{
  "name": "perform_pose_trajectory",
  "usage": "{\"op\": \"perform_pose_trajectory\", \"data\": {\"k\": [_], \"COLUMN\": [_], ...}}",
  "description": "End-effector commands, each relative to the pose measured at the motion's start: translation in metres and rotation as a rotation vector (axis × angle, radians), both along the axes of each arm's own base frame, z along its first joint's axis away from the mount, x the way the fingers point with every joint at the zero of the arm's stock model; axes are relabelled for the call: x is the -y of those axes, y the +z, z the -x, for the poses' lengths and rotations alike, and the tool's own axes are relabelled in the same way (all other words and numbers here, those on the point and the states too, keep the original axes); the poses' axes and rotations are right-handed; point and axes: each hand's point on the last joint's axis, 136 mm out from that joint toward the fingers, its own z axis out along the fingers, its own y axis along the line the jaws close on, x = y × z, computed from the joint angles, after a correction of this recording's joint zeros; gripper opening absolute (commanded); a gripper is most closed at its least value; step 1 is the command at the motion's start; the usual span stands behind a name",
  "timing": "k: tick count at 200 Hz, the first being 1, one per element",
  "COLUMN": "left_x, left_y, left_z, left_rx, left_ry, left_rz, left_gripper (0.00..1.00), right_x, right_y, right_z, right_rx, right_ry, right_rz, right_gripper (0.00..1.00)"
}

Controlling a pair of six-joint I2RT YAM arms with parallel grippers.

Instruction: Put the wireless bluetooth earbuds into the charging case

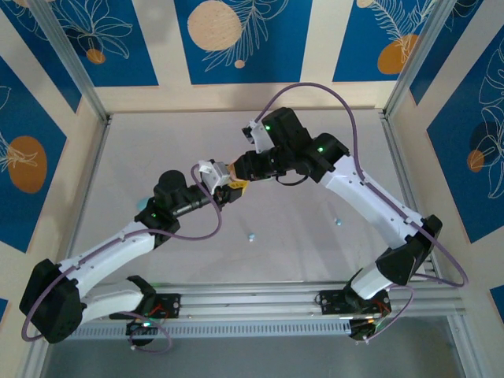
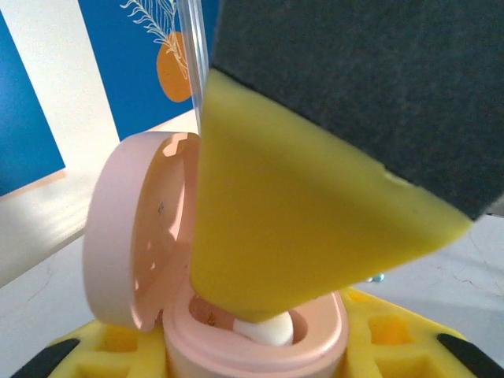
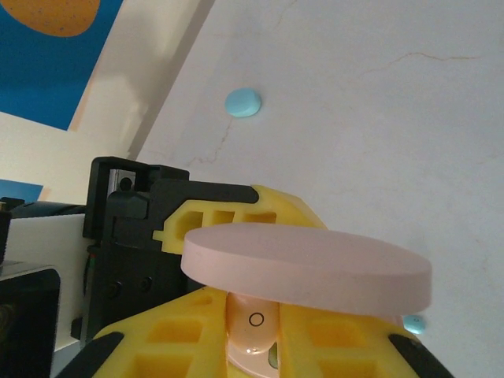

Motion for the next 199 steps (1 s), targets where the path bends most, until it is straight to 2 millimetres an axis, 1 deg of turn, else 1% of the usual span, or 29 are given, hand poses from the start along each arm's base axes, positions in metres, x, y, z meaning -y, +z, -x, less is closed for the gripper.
{"op": "perform_pose_trajectory", "data": {"k": [1,18,51,81,107,135,152,199], "left_x": [0.002,0.001,0.0,0.0,0.0,0.0,0.0,-0.001], "left_y": [0.015,0.015,0.016,0.017,0.016,0.016,0.015,0.014], "left_z": [0.007,0.007,0.008,0.008,0.008,0.009,0.008,0.007], "left_rx": [0.056,0.058,0.06,0.059,0.057,0.056,0.055,0.054], "left_ry": [-0.016,-0.014,-0.014,-0.014,-0.015,-0.015,-0.012,-0.007], "left_rz": [0.032,0.033,0.035,0.035,0.035,0.035,0.033,0.032], "left_gripper": [0.32,0.32,0.32,0.32,0.32,0.32,0.32,0.32], "right_x": [0.006,0.008,0.0,-0.001,-0.001,0.001,0.001,0.013], "right_y": [-0.008,-0.007,-0.007,-0.005,-0.002,0.008,0.017,0.034], "right_z": [0.005,0.006,0.013,0.015,0.016,0.018,0.023,0.028], "right_rx": [-0.005,-0.001,-0.023,-0.021,-0.015,0.003,0.02,0.041], "right_ry": [0.001,0.005,0.05,0.058,0.057,0.06,0.081,0.072], "right_rz": [0.075,0.086,0.073,0.07,0.065,0.037,0.0,-0.05], "right_gripper": [0.21,0.21,0.25,0.27,0.27,0.29,0.3,0.33]}}
